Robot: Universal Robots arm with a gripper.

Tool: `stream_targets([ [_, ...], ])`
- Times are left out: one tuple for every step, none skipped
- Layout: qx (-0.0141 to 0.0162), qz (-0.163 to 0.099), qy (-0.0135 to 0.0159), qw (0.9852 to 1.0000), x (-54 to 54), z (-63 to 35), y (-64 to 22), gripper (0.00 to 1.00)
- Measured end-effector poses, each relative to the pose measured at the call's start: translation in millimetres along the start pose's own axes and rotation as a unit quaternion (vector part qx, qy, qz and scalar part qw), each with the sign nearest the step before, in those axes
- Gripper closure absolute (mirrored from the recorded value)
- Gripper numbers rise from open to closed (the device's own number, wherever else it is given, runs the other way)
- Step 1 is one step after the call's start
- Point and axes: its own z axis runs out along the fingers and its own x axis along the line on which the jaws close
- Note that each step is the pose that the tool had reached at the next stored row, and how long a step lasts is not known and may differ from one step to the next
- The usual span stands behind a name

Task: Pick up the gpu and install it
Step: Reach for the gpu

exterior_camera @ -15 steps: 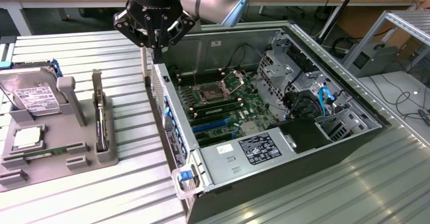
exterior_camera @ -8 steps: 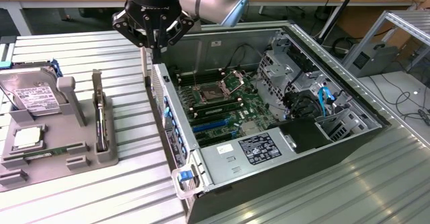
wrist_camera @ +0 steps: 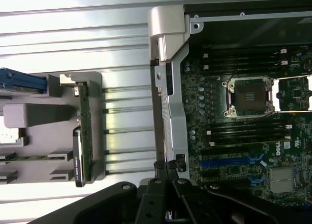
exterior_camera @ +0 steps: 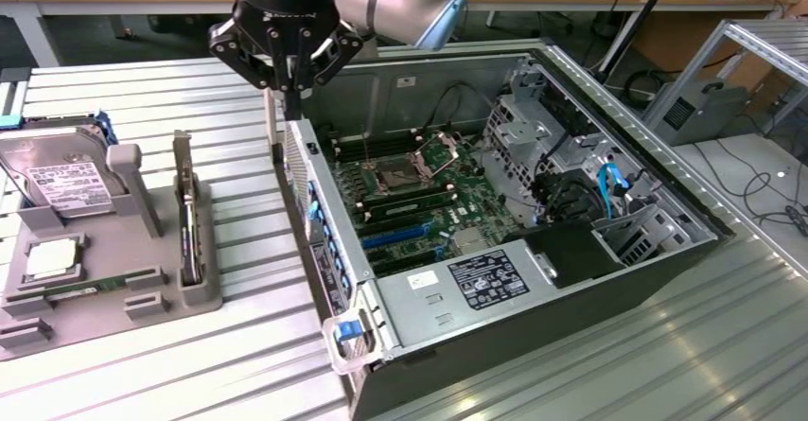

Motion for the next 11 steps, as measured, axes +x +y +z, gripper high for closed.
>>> stream_targets([
  [0.0000,0.000,0.0000,1.0000,0.3,0.0,0.0,0.89],
  [0.0000,0.000,0.0000,1.0000,0.4,0.0,0.0,0.89],
  [0.0000,0.000,0.0000,1.0000,0.6,0.0,0.0,0.89],
  [0.0000,0.000,0.0000,1.0000,0.8,0.0,-0.1,0.89],
  [0.0000,0.000,0.0000,1.0000,1.0,0.0,-0.1,0.89],
  [0.0000,0.000,0.0000,1.0000,1.5,0.0,-0.1,0.89],
  [0.0000,0.000,0.0000,1.0000,1.9,0.0,-0.1,0.89],
  [0.0000,0.000,0.0000,1.0000,2.2,-0.1,-0.2,0.89],
  [0.0000,0.000,0.0000,1.0000,2.5,-0.1,-0.2,0.89],
  [0.0000,0.000,0.0000,1.0000,2.8,-0.1,-0.2,0.89],
  [0.0000,0.000,0.0000,1.0000,3.1,-0.1,-0.2,0.89],
])
